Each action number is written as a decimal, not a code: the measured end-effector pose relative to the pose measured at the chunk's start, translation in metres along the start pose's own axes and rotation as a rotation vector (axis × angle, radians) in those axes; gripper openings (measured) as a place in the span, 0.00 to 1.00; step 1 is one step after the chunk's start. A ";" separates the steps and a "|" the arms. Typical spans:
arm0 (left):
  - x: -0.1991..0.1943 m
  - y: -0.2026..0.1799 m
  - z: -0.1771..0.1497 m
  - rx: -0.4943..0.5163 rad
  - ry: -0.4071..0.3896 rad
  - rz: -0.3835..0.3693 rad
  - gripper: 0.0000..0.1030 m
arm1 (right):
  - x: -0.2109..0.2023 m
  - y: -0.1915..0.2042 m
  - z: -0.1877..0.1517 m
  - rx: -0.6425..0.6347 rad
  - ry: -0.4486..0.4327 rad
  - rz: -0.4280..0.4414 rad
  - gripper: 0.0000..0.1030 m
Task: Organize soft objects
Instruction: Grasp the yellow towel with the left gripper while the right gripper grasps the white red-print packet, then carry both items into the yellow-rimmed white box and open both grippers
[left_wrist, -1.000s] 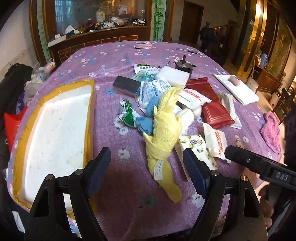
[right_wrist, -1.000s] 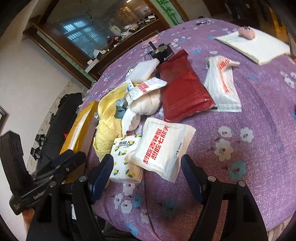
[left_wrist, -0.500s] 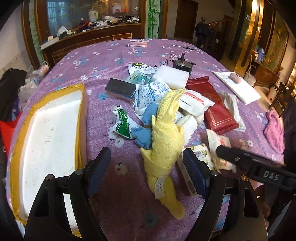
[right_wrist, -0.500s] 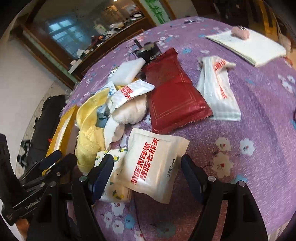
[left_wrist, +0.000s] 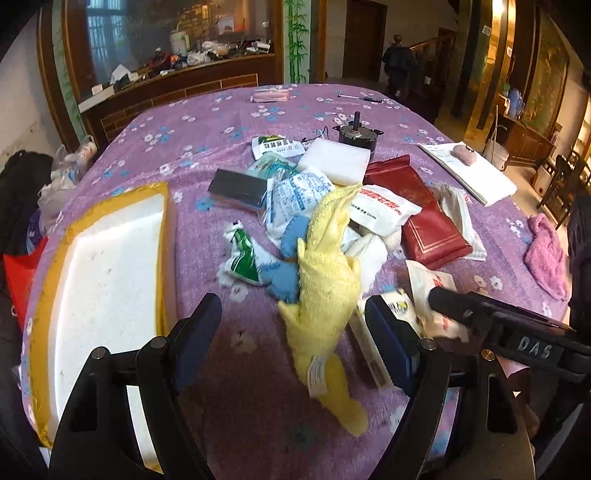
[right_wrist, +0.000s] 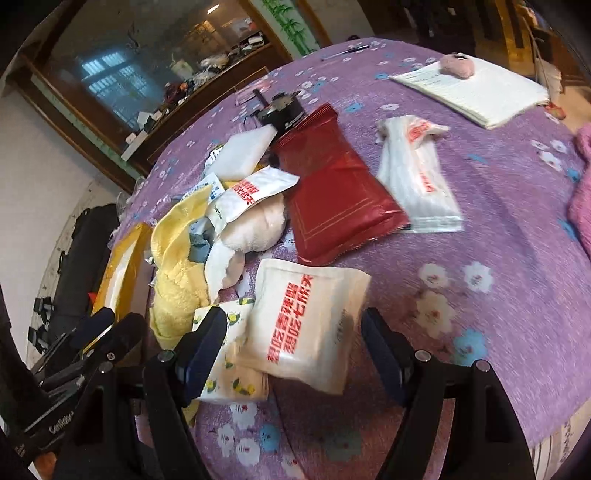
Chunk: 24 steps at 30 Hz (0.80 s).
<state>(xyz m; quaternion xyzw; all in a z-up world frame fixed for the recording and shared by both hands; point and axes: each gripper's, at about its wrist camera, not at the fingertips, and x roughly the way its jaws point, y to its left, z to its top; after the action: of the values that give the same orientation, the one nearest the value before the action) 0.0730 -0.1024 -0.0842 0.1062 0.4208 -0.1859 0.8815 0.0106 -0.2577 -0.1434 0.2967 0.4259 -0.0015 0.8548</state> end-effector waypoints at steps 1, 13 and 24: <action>0.009 -0.001 0.001 0.003 0.004 0.005 0.78 | 0.005 0.002 0.001 -0.010 0.006 -0.009 0.74; 0.031 -0.008 0.000 -0.039 0.023 -0.108 0.35 | 0.014 0.015 -0.006 -0.131 -0.064 -0.159 0.45; -0.043 0.017 -0.008 -0.162 -0.096 -0.193 0.35 | -0.035 0.043 -0.015 -0.224 -0.198 -0.164 0.42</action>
<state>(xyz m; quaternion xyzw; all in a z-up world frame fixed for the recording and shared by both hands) 0.0493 -0.0742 -0.0549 -0.0154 0.3999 -0.2401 0.8844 -0.0112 -0.2235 -0.1032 0.1624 0.3601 -0.0530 0.9172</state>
